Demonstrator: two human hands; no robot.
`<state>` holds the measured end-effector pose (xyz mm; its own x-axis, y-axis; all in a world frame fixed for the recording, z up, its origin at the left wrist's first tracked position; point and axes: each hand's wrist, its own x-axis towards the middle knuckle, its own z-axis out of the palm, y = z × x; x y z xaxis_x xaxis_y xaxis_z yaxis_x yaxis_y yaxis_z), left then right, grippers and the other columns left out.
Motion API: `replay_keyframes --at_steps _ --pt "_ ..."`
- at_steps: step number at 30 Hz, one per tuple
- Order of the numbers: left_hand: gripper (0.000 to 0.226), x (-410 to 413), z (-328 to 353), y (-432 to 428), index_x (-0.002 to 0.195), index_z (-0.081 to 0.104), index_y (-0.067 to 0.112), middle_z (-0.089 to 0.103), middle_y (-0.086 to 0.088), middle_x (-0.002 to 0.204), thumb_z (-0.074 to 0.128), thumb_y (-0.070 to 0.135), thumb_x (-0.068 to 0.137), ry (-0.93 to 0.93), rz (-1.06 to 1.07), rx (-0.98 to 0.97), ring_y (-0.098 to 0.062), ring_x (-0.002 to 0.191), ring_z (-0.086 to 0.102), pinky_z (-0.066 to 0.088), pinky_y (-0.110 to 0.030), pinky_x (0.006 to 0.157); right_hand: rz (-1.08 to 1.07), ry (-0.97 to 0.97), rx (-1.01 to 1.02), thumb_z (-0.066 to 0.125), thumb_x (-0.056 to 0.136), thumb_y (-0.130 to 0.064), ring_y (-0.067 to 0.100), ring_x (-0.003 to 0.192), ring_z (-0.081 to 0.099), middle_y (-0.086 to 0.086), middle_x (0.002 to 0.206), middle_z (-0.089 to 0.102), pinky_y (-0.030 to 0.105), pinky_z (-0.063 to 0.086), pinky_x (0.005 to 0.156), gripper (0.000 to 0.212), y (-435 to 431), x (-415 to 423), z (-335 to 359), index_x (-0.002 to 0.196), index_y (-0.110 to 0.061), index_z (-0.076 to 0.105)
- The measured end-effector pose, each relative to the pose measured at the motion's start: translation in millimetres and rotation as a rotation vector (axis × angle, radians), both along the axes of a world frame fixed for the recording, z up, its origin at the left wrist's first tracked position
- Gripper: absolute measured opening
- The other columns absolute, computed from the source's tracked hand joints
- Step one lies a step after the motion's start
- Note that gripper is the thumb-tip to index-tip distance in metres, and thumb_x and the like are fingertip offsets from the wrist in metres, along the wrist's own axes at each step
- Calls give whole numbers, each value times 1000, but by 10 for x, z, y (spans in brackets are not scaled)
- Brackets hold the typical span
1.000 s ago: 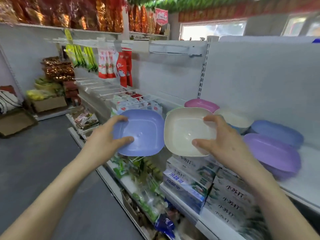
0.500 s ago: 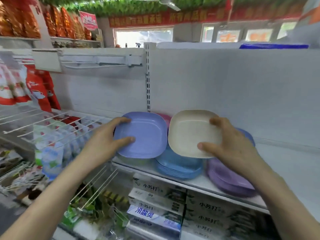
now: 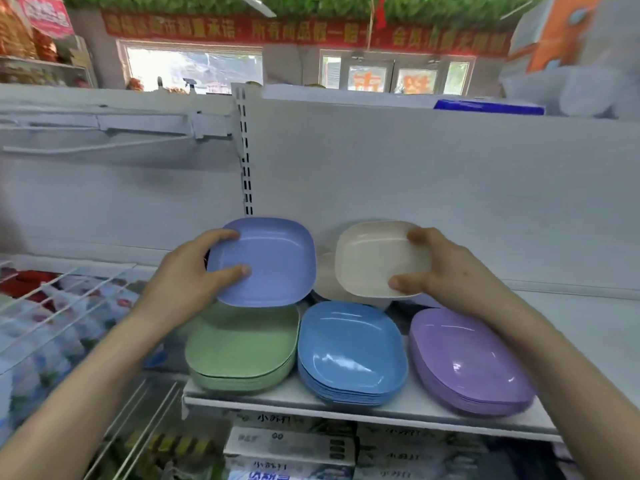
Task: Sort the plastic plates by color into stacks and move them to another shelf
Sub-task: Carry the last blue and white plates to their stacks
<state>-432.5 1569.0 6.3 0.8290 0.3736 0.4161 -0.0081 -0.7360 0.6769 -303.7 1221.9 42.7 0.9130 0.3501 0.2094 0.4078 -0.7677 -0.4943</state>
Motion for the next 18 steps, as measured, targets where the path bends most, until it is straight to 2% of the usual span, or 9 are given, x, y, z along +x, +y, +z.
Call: replay_keyframes --at_steps 2,4,9,14,16,18 --pt "53 45 -42 81 133 62 37 64 5 124 81 42 83 6 -6 -25 -17 102 64 51 -22 67 -9 24 -42 86 74 -45 27 122 55 4 137 58 39 45 98 90 137 99 -21 148 -25 39" --pt "50 72 -72 138 133 61 37 64 4 123 80 35 86 6 -6 -34 -17 101 64 47 -17 61 -14 41 -80 86 74 -45 29 124 55 7 138 58 39 45 99 92 265 175 -52 149 -22 38" --pt "50 101 -124 264 131 61 41 66 7 122 81 36 85 1 -7 -61 -20 106 63 52 -39 87 9 84 -166 85 77 -44 27 129 52 6 144 55 37 43 99 94 476 316 -160 153 -20 35" --pt "50 102 -120 330 131 61 40 66 8 122 81 35 85 -8 -3 -48 -19 105 63 51 -40 88 96 104 -285 80 79 -52 25 131 50 4 147 52 39 43 105 87 522 402 -247 153 -32 38" --pt "49 102 -124 340 130 61 39 66 7 121 81 34 85 -8 0 -55 -19 104 63 51 -39 87 105 120 -351 77 80 -60 24 137 47 1 154 48 38 40 110 86 522 435 -272 154 -34 42" --pt "50 96 -133 344 131 62 39 66 7 120 81 33 85 -3 -4 -65 -18 104 63 52 -39 86 109 129 -407 73 78 -68 23 137 49 -2 153 50 35 41 108 84 521 468 -288 152 -39 46"
